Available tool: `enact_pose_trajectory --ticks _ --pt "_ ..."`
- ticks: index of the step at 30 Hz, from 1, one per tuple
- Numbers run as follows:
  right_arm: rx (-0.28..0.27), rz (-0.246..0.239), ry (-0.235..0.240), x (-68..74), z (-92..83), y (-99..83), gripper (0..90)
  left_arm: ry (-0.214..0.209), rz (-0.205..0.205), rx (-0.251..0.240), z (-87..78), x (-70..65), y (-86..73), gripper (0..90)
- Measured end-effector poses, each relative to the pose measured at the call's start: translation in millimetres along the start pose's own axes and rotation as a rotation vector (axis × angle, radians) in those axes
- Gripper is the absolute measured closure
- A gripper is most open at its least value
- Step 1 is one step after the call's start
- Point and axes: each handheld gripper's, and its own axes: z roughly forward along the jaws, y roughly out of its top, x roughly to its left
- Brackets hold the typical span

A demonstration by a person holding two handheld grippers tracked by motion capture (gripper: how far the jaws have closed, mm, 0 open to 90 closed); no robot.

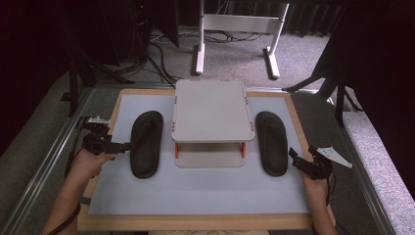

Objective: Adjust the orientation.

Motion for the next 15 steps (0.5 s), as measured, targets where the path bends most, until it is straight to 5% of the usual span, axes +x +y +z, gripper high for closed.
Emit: enact_pose_trajectory --ticks 15 --pt "0.007 -0.004 0.010 0.5 0.6 -0.1 14.4 -0.009 0.100 0.169 19.8 -13.7 44.4 1.5"
